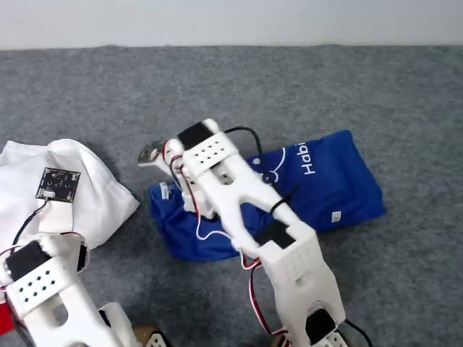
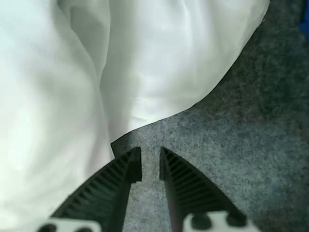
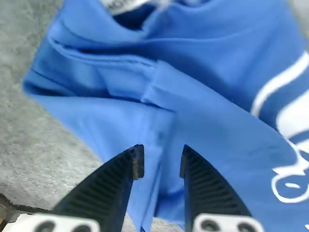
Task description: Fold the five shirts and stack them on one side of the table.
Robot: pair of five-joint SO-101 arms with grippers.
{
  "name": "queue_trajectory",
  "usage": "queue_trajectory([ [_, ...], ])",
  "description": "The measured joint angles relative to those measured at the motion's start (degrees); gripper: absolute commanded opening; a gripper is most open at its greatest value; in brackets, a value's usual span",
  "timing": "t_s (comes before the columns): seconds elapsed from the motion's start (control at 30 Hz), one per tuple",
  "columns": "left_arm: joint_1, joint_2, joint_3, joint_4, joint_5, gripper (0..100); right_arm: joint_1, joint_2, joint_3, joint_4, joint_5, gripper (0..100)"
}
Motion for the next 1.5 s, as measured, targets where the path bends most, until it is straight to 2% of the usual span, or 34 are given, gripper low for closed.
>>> queue_trajectory([
  [0.3,0.0,0.0,0.0,0.0,0.0,7,-1.58,5.36,0.0,0.0,-1.23,0.8],
  [0.47,0.09,0.0,0.0,0.0,0.0,7,-1.58,4.75,0.0,0.0,-1.23,1.0],
  [0.7,0.09,0.0,0.0,0.0,0.0,7,-0.97,-3.43,0.0,0.0,-0.18,1.0],
  [1.1,0.0,0.0,0.0,0.0,0.0,7,12.75,-5.45,0.0,-1.14,0.97,1.0],
  [1.2,0.0,0.0,0.0,0.0,0.0,7,14.59,-2.81,0.0,-3.16,0.97,3.2],
  [1.4,0.0,0.0,0.0,0.0,0.0,7,12.57,-1.76,-0.09,-3.08,0.97,20.6],
  [1.5,0.0,0.0,0.0,0.0,0.0,7,10.64,-1.67,-2.9,-1.14,1.05,17.7],
])
